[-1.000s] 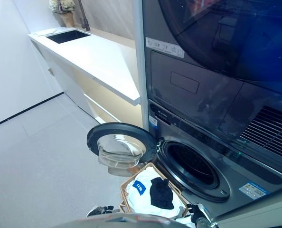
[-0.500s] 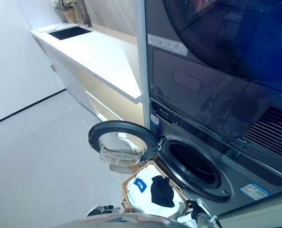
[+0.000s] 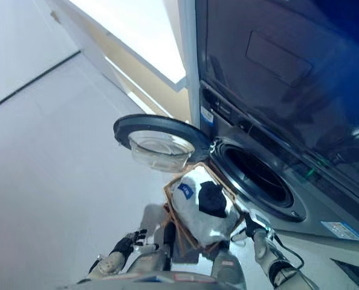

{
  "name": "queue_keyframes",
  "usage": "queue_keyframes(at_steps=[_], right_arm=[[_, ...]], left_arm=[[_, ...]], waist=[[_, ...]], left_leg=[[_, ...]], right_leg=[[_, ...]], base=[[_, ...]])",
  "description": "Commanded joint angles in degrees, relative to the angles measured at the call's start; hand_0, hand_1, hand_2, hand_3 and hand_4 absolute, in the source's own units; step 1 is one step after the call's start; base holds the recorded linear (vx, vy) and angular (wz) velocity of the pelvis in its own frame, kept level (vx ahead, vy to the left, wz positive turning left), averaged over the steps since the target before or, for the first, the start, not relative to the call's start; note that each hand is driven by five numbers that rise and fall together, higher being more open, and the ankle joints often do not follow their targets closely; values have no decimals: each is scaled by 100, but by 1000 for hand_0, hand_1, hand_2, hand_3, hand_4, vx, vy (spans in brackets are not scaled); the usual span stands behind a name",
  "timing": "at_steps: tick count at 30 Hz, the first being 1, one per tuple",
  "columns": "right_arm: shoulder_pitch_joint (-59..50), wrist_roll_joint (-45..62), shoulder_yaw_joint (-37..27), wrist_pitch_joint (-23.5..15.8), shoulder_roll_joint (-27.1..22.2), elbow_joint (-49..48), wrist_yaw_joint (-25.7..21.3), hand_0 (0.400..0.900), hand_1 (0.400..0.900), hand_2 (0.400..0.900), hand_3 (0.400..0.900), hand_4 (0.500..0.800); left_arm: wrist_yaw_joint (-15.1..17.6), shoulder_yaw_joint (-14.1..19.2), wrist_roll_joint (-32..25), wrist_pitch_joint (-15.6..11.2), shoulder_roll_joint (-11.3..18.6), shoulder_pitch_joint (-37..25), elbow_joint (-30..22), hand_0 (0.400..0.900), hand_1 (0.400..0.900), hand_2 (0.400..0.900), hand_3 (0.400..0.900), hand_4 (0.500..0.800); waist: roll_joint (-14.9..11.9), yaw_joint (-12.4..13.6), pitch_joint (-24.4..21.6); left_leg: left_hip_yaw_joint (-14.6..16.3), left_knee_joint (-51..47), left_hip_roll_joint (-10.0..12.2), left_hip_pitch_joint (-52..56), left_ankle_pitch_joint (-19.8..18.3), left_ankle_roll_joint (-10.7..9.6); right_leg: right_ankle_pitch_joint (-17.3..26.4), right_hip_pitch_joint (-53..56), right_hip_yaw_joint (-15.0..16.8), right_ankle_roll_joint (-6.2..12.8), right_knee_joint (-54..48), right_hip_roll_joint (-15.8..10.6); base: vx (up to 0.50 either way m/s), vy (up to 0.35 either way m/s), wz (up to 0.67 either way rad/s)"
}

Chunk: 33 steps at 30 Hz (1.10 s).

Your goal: Put the clothes in the basket into the washing machine.

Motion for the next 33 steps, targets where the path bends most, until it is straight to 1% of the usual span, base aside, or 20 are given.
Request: queue_keyframes(at_steps=[1, 4, 9, 13, 17, 21, 25, 29, 33], right_arm=[[-173, -222, 293, -135, -274, -536, -403, 900, 900, 900, 900, 800], [-350, -263, 342, -146, -371, -666, -551, 900, 900, 900, 900, 800], [-396, -403, 350, -138, -513, -816, -847, 900, 900, 900, 900, 800], [-477, -549, 352, -111, -686, -970, -1103, 900, 900, 900, 900, 800], [-622, -687, 302, -33, -909, -1046, -1349, 900, 900, 900, 900, 800], [-720, -866, 249, 46, -1121, -1141, -1589, 900, 900, 900, 900, 800], [-1105, -915, 245, 118, -1275, -989, -1807, 900, 900, 900, 900, 800], [-1179, -972, 245, 122, -1303, -1077, -1873, 900, 900, 900, 900, 800], [-1298, -1058, 301, 60, -1339, -1352, -1890, 900, 900, 900, 900, 800]], left_arm=[[319, -60, -322, -211, 127, -186, 44, 900, 900, 900, 900, 800], [437, -82, -468, -252, 134, -276, -24, 900, 900, 900, 900, 800], [589, -129, -672, -335, 106, -298, -178, 900, 900, 900, 900, 800], [710, -257, -818, -440, 85, -268, -459, 900, 900, 900, 900, 800], [797, -372, -944, -481, 73, -259, -725, 900, 900, 900, 900, 800], [872, -465, -993, -528, 59, -237, -905, 900, 900, 900, 900, 800], [884, -597, -1033, -590, 29, -232, -966, 900, 900, 900, 900, 800], [905, -581, -1041, -605, 6, -286, -900, 900, 900, 900, 900, 800], [918, -582, -1073, -682, 38, -364, -876, 900, 900, 900, 900, 800]], waist=[[-111, 42, 305], [-17, 35, 521], [155, 31, 654], [358, 15, 840], [579, 3, 1021], [768, 5, 1121], [894, 86, 1113], [896, 126, 1084], [826, 150, 1058]], left_leg=[[26, 484, -285, -572, -234, 181], [0, 758, -342, -1002, -227, 169], [-34, 856, -403, -1465, -167, 159], [-48, 895, -454, -1822, -99, 161], [-62, 979, -543, -2126, -88, 170], [-58, 1117, -629, -2419, -86, 158], [-100, 1158, -701, -2559, -81, 168], [-172, 1100, -738, -2448, -87, 177], [-249, 1103, -767, -2395, -104, 167]], right_leg=[[-165, -656, 74, -40, 959, -2], [-244, -1097, 19, -62, 1302, -36], [-256, -1573, -41, -51, 1484, -97], [-303, -1994, -45, -31, 1717, -164], [-398, -2336, -30, -5, 2002, -273], [-445, -2635, -32, 11, 2230, -360], [-469, -2717, -48, 28, 2285, -410], [-503, -2568, -107, 41, 2257, -439], [-530, -2460, -175, 54, 2247, -453]], base=[[-130, 26, 10], [-95, 22, 15], [-25, 20, 9], [-35, 42, 5], [-12, 54, 8], [12, 42, 11], [57, 32, 10], [77, 2, 12], [47, -4, 8]])
